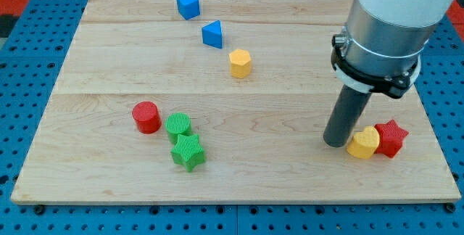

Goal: Place the arm to the right of green circle

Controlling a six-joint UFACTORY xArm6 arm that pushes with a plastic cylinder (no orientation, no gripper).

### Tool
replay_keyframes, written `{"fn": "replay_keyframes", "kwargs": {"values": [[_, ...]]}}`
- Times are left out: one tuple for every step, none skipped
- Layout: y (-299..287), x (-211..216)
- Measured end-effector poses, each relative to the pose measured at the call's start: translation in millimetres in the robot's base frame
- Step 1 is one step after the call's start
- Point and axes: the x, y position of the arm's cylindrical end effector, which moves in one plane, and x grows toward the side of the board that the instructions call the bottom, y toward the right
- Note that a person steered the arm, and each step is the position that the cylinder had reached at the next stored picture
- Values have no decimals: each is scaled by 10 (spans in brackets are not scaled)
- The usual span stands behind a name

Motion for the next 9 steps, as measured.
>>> {"fn": "replay_keyframes", "kwargs": {"values": [[-187,-107],[-425,-174],[-668,-201],[-924,-214],[-1145,-220],[-1281,-235],[-1432,-260],[-1643,-278],[-1812,-278]]}}
